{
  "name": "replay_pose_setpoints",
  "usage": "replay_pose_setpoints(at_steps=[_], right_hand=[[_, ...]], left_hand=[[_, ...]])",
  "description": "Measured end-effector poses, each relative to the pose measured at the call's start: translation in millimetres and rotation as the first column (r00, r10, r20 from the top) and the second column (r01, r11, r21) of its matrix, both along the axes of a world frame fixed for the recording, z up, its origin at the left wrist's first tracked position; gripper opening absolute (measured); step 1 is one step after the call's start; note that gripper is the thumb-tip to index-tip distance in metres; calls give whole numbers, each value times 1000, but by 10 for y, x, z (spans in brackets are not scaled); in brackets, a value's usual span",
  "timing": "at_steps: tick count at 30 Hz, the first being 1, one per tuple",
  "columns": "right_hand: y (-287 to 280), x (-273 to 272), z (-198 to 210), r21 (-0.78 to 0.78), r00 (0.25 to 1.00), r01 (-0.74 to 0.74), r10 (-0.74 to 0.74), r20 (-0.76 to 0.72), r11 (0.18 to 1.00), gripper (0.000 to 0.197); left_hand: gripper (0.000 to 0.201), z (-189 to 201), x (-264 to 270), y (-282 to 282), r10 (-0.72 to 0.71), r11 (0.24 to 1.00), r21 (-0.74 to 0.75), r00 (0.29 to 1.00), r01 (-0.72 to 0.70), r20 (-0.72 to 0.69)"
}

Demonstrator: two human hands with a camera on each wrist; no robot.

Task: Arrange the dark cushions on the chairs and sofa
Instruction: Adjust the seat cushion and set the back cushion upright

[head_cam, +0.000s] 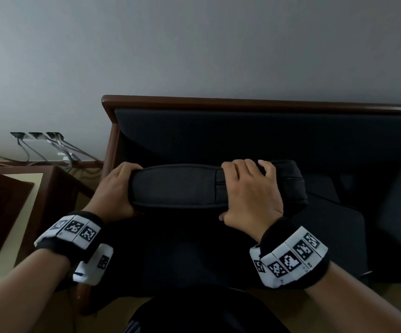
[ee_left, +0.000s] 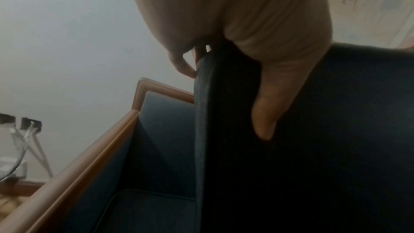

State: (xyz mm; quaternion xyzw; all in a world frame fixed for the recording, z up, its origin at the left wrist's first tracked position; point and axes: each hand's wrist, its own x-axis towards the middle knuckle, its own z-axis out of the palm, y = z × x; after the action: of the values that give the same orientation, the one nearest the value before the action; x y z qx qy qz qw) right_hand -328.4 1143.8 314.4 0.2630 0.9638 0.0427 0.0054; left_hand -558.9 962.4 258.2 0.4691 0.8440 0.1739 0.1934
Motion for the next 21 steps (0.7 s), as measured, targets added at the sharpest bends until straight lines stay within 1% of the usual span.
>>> replay_pose_setpoints(at_steps=[2,4,7,9,11,13,14,15,16,17,18,19,21], right_hand=[[91,17,99,-24,999,37,-38,-32,999,83],[304,78,232,-111,993,74,-83,-82,991,74],[640,266,394,-213,955,114,-167,-247,970,64],[774,392,386,-272,917,115,-207,-341,956,67],[821,458,255,-301,900,114,-227,-372,947,75],[803,478,-40,-388,895,136,-281,-347,912,82],[757,475,-213,-462,898,160,-324,-300,872,84],[697,478,-390,-523,902,188,-357,-244,831,87],[632,483,-547,-554,904,204,-372,-210,808,90],[592,492,-661,-556,904,207,-375,-206,805,93],[576,482,-702,-547,899,207,-378,-221,811,95],[574,452,-673,-539,897,205,-377,-231,817,97],[549,342,-508,-543,924,154,-315,-217,825,103]], left_hand=[[85,194,47,81,-27,999,23,1000,27,-16],[81,425,110,173,-69,996,54,996,72,-48],[80,831,278,327,-103,979,167,990,119,-100],[83,1063,336,410,-117,962,229,982,150,-150],[84,1175,349,491,-122,959,228,971,169,-206],[82,1139,407,584,-172,959,170,944,225,-281],[81,1052,454,623,-212,960,115,931,256,-298],[81,928,508,646,-239,961,64,926,268,-292],[82,795,550,646,-224,968,48,937,245,-266],[84,685,568,625,-169,979,77,961,189,-218],[86,612,562,599,-92,984,136,984,114,-155],[90,578,537,579,-36,980,191,994,55,-105],[99,587,512,574,-2,976,218,998,16,-67]])
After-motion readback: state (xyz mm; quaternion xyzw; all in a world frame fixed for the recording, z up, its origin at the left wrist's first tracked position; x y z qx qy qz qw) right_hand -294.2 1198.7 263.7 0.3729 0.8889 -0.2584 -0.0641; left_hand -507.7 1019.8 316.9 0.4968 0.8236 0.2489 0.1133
